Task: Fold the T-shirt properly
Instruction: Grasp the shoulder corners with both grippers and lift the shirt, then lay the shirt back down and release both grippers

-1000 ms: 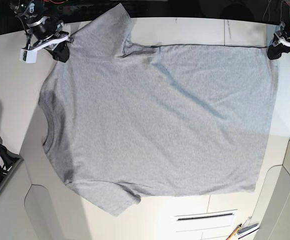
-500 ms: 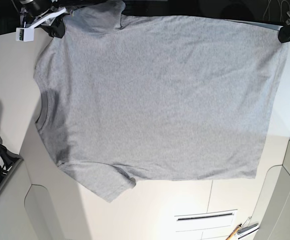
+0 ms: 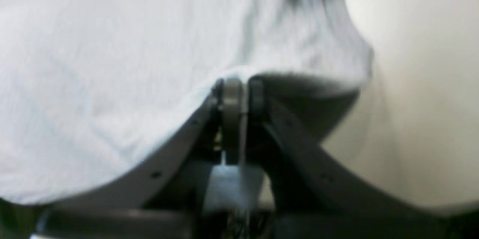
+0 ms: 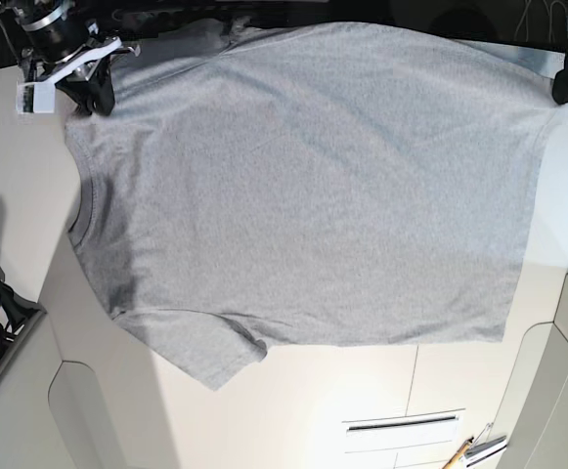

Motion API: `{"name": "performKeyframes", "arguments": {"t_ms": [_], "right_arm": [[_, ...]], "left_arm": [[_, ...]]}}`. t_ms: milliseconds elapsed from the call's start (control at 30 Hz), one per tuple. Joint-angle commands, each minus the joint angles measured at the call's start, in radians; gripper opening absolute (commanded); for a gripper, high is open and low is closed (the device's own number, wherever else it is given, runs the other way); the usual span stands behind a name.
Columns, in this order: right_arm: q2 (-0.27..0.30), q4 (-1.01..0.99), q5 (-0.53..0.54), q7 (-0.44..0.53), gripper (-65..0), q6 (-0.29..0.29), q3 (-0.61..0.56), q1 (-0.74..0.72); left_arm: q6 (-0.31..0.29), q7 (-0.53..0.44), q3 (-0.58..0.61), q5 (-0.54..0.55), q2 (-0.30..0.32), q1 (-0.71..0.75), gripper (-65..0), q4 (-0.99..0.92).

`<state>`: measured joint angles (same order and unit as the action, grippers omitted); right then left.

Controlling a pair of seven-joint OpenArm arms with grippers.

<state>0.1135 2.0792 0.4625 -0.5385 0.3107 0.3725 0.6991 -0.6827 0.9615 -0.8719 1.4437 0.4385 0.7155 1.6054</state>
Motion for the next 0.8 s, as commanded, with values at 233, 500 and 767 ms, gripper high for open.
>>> {"name": "performKeyframes", "arguments": {"t_ms": [233, 500, 767], "right_arm": [[0.005, -0.048, -0.063, 0.026, -65.0, 0.000, -0.039, -0.194], [0.005, -0.309, -0.062, 0.027, -65.0, 0.000, -0.039, -0.376], [0.006, -0.398, -0.063, 0.041, -65.0, 0.000, -0.039, -0.461]], "left_arm": [[-0.015, -0.067, -0.012, -0.083, 0.027, -0.121, -65.0, 0.014], [-0.015, -0.125, -0.011, -0.203, 0.031, -0.212, -65.0, 0.014], [0.000, -0.195, 0.076, -0.332, 0.031, -0.239, -65.0, 0.013]]}}
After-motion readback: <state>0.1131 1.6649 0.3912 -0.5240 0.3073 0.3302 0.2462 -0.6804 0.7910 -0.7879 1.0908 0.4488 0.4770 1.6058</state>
